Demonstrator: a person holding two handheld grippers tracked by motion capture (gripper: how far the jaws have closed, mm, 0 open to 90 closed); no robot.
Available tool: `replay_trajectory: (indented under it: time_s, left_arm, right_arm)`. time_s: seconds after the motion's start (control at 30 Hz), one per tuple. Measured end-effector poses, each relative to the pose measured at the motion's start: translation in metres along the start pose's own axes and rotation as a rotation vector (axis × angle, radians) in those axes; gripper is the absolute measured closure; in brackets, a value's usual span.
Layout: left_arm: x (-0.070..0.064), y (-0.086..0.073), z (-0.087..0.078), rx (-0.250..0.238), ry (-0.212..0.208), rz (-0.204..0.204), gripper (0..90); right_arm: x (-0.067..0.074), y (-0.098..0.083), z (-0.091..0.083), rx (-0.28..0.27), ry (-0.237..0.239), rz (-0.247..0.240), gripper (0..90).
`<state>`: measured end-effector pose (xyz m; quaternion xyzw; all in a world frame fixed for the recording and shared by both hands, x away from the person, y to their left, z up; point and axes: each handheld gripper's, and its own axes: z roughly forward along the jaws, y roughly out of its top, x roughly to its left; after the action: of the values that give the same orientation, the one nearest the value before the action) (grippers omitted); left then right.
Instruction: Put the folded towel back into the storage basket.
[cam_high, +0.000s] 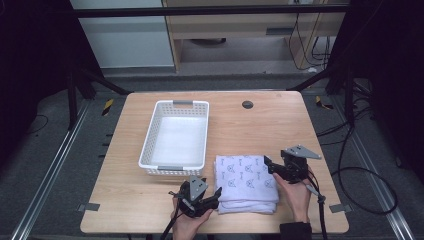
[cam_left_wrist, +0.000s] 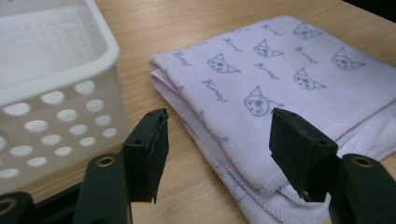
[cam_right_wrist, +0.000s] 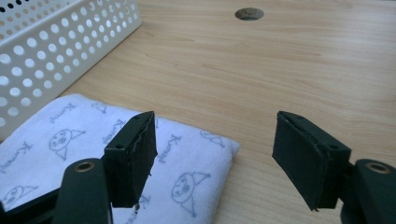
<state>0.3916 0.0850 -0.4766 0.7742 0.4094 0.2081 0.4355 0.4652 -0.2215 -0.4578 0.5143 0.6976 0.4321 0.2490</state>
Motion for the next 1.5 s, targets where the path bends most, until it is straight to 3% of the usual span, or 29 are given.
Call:
replay_trajectory:
  time_s: [0.1,0.4,0.67,0.97,1.17,1.5]
  left_arm:
    - [-0.002,-0.001,0.008,0.024,-0.004,-0.005,36.6]
    - [-0.003,-0.009,0.026,0.074,-0.022,-0.041,35.3]
    - [-0.003,-0.011,0.032,0.081,-0.035,-0.065,34.3]
    - [-0.002,-0.013,0.039,0.102,-0.054,-0.107,33.5]
    - [-0.006,-0.013,0.039,0.104,-0.028,-0.105,34.8]
    - [-0.008,-0.011,0.04,0.119,-0.072,-0.13,51.5]
  right_arm:
    - [-0.001,-0.004,0.004,0.014,0.018,0.02,31.1]
    - [-0.003,-0.014,0.017,0.074,0.009,0.005,34.5]
    - [-0.003,-0.023,0.029,0.143,0.03,0.011,42.1]
    - [-0.002,-0.029,0.035,0.178,0.033,0.027,45.3]
    - [-0.006,-0.032,0.037,0.181,0.071,0.091,50.5]
    - [-0.004,-0.032,0.037,0.188,0.115,0.117,65.9]
